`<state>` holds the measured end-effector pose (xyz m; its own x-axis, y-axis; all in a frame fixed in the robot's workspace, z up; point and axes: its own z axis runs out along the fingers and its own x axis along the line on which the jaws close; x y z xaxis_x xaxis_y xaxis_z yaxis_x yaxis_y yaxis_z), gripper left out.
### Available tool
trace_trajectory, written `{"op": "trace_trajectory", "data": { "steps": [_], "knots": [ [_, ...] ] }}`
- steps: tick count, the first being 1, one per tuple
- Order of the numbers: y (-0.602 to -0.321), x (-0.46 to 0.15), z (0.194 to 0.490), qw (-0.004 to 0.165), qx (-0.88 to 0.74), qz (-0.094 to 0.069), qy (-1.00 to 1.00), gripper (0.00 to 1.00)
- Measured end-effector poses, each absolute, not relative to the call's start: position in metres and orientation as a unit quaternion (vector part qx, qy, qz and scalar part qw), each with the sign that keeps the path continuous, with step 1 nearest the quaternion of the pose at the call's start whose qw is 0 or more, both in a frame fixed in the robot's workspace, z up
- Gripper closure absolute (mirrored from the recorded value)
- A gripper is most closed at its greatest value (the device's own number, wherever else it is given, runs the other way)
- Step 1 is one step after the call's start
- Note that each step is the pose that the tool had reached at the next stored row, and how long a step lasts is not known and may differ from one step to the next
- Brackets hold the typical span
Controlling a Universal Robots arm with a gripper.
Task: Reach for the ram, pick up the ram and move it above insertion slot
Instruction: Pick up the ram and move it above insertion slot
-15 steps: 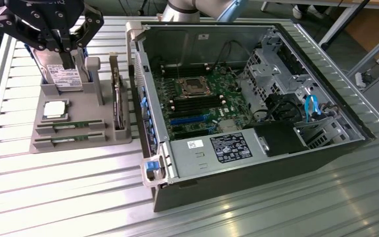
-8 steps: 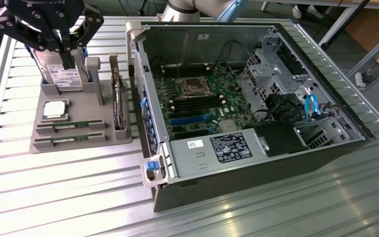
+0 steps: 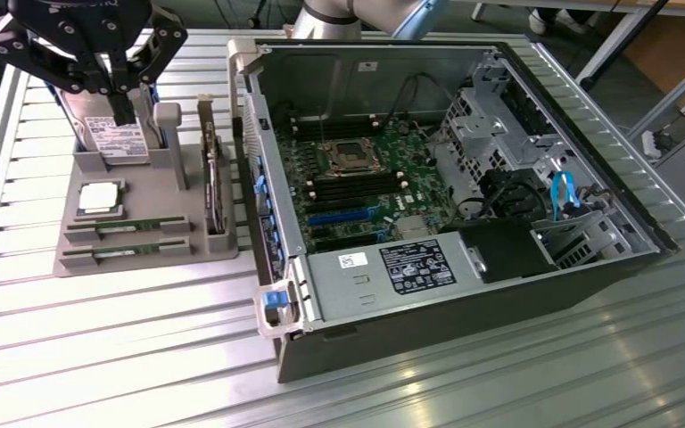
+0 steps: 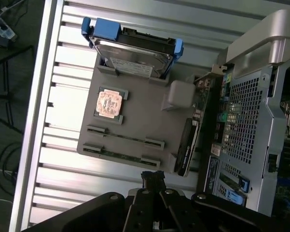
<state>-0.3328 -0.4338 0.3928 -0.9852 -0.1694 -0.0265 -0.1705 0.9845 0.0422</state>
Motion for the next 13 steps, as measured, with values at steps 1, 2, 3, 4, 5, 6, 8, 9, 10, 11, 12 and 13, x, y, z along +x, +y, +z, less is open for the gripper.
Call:
{"op": "trace_trajectory", "data": {
  "steps": [1,2,3,4,5,6,8,9,10,11,12,13],
  "knots": [
    [-0.4338,-0.3328,0.3928,0.011,-0.091,0.022,0.996,0.90],
    [-0.4338,-0.3328,0.3928,0.011,-0.094,0.022,0.995,0.90],
    [-0.4338,-0.3328,0.3928,0.011,-0.100,0.022,0.995,0.90],
    [-0.4338,-0.3328,0.3928,0.011,-0.104,0.022,0.994,0.90],
    [-0.4338,-0.3328,0.3928,0.011,-0.106,0.022,0.994,0.90],
    [-0.4338,-0.3328,0.3928,0.011,-0.110,0.022,0.994,0.90],
    [-0.4338,-0.3328,0.3928,0.011,-0.118,0.022,0.993,0.90],
    [-0.4338,-0.3327,0.3928,0.011,-0.122,0.022,0.992,0.90],
    [-0.4338,-0.3328,0.3928,0.011,-0.124,0.023,0.992,0.90],
    [-0.4338,-0.3328,0.3928,0.010,-0.127,0.023,0.992,0.90],
    [-0.4338,-0.3328,0.3928,0.010,-0.133,0.023,0.991,0.90],
    [-0.4338,-0.3328,0.3928,0.010,-0.139,0.023,0.990,0.90]
  ]
}}
